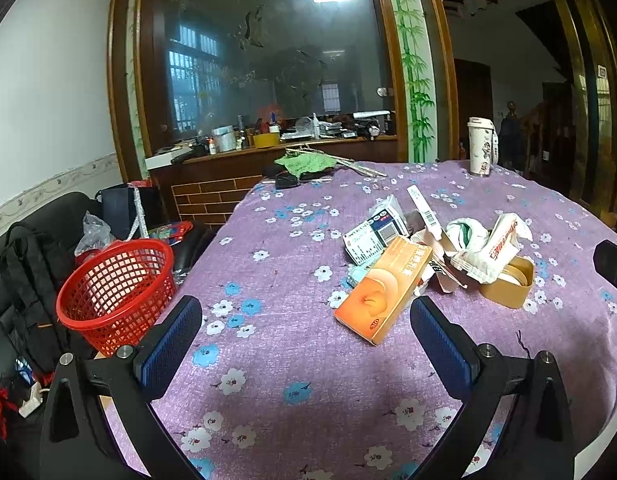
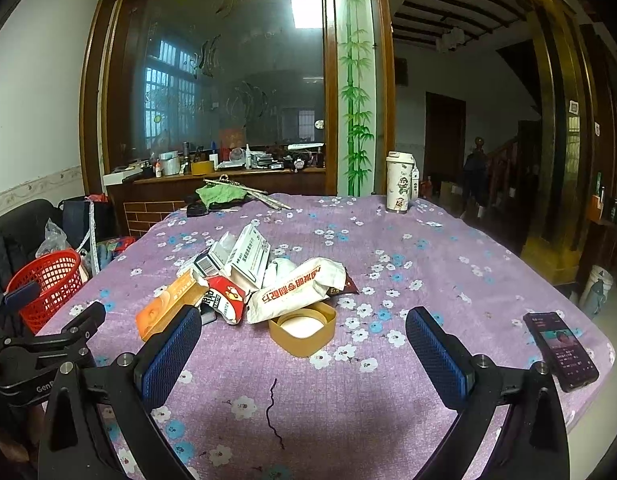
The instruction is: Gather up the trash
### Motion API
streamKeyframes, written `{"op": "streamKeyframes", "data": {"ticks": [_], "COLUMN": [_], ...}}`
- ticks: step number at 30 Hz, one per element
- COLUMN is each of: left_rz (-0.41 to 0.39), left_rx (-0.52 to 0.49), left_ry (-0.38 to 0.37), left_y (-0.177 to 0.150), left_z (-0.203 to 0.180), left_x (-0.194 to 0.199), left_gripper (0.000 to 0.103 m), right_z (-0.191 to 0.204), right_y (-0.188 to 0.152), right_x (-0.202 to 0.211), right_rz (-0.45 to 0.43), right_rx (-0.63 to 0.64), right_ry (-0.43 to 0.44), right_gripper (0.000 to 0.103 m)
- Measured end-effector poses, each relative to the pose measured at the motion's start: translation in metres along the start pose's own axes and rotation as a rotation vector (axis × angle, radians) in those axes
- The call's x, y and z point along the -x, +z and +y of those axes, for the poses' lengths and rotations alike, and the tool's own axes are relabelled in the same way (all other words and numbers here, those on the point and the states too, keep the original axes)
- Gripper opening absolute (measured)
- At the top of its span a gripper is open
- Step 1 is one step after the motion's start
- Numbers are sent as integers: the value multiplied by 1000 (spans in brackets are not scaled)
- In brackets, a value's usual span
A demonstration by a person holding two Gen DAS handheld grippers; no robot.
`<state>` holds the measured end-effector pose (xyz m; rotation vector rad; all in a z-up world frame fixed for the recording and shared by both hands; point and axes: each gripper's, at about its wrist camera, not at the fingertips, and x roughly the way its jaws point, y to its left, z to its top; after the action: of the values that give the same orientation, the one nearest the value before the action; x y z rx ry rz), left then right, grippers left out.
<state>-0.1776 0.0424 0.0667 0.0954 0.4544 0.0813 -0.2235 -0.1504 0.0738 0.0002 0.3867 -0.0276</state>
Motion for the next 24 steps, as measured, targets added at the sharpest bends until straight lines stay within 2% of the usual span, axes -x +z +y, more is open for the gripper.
{"op": "streamKeyframes", "data": {"ticks": [4, 8, 12, 14, 18, 21, 24], "left_rz": [104, 241, 317, 335, 356, 372, 381], "left_rx": [-39, -1, 12, -5, -80, -145, -197], "left_ry": [-71, -160, -211, -235, -271, -287, -295], "left_y": [10, 14, 16, 17, 22, 25, 26], "left_z": [2, 14, 18, 13, -4, -20, -34], "left_x": [-22, -51, -70, -74, -83, -94, -104], "left_gripper": [103, 103, 103, 98, 82, 81, 81], "right_z": [-13, -31, -41, -43, -46, -47, -47], "right_y": [3, 4, 2, 3, 4, 6, 10], "right_x": [-10, -22, -31, -36, -50, -62, -73], "right_rz": [48, 115, 160, 186, 249, 294, 332], "right_rx": [-19, -76, -102, -115, -168, -223, -272], "right_ry": [45, 99, 141, 187, 287, 359, 416], "right_gripper": [103, 103, 101, 92, 79, 74, 64]}}
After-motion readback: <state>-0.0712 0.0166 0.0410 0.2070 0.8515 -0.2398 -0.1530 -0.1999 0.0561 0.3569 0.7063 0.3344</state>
